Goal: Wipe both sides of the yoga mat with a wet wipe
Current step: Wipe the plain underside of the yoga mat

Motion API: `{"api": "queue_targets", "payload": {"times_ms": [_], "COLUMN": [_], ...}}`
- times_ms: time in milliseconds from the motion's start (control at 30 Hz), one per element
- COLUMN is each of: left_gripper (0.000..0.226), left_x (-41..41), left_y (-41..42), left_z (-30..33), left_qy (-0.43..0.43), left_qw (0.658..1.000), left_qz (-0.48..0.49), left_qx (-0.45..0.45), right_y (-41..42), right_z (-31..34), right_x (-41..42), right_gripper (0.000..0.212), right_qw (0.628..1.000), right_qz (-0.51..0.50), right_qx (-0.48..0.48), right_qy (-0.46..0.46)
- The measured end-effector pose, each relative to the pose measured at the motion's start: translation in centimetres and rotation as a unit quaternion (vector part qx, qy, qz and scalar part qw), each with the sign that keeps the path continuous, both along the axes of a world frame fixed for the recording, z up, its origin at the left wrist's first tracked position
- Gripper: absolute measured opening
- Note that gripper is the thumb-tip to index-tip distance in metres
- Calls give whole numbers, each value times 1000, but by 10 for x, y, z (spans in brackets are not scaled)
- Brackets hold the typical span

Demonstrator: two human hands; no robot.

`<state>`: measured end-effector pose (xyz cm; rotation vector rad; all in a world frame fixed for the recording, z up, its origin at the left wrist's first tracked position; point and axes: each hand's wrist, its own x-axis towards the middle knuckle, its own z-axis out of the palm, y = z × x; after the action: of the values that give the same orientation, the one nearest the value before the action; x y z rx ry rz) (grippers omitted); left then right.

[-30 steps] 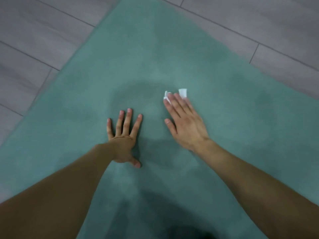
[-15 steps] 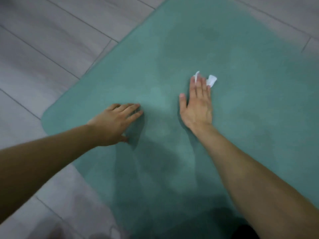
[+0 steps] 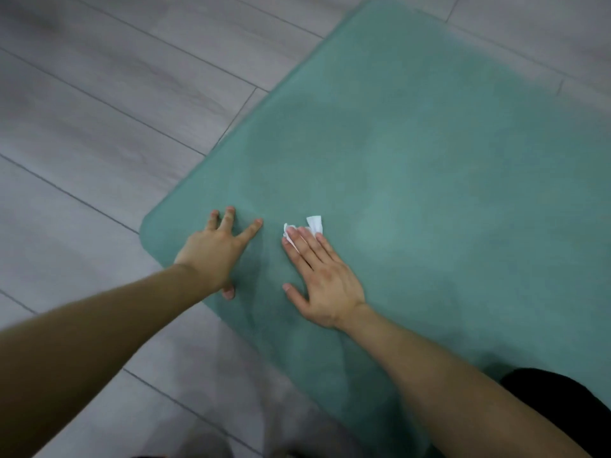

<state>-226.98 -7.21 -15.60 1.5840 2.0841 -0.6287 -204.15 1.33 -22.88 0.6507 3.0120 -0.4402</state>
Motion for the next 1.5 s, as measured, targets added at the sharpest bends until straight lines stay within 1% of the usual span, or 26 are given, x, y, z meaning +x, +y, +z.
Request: {"api": "queue_targets", "payload": {"times_ms": [167, 400, 500, 567, 633, 700, 733, 800, 867, 933, 1033, 1133, 1200, 1233, 1267, 1333, 1400, 1467, 1500], "left_gripper": [164, 164, 164, 161, 151, 129, 115, 88, 71, 64, 59, 57, 55, 54, 52, 48, 46, 48, 50], "left_x": [-3, 2, 4, 8, 16, 30, 42, 74, 112, 150, 214, 278, 323, 347, 371, 421, 473, 527, 555], "left_y": [1, 0, 5, 8, 5, -3, -6, -2, 14, 41, 81, 107, 122, 130, 138, 155, 164, 167, 167], "left_z": [-10, -19, -19, -14, -4, 10, 19, 44, 77, 110, 158, 183, 183, 176, 165, 137, 106, 81, 72], "left_qy": [5, 40, 45, 57, 59, 70, 71, 63, 69, 84, 109, 106, 88, 79, 71, 48, -14, -75, -96], "left_qw": [1000, 999, 998, 997, 996, 995, 992, 982, 967, 958, 940, 912, 898, 895, 896, 909, 924, 929, 929], "left_qz": [-6, -6, 6, 16, 1, -30, -55, -119, -185, -240, -316, -389, -420, -427, -427, -410, -383, -355, -346], "left_qx": [12, -17, -40, -43, -59, -71, -84, -130, -163, -136, -73, -79, -99, -105, -100, -55, 15, 73, 88], "right_y": [2, -3, -5, -7, -7, -2, 3, 18, 40, 71, 120, 153, 163, 167, 172, 187, 197, 196, 195], "right_z": [-2, -6, -11, -6, 2, 8, 12, 27, 54, 90, 149, 206, 235, 244, 249, 252, 246, 237, 233], "right_x": [-1, -6, -8, 5, 33, 71, 93, 138, 183, 225, 290, 360, 404, 423, 439, 469, 501, 533, 548], "right_gripper": [80, 63, 72, 75, 70, 60, 53, 43, 37, 36, 45, 53, 58, 56, 50, 38, 33, 32, 33], "right_qw": [1000, 998, 993, 992, 993, 994, 996, 998, 992, 987, 983, 973, 971, 968, 963, 954, 948, 935, 929], "right_qz": [-1, -18, -47, -28, 13, 28, 25, 13, 17, 24, 25, 19, -5, -26, -53, -122, -163, -163, -158], "right_qx": [-3, -35, -87, -97, -80, -58, -58, -61, -49, -38, -6, 12, 3, -12, -27, -25, -5, -15, -31], "right_qy": [5, 53, 65, 73, 89, 87, 64, -26, -115, -155, -181, -228, -241, -250, -262, -271, -273, -314, -334]}}
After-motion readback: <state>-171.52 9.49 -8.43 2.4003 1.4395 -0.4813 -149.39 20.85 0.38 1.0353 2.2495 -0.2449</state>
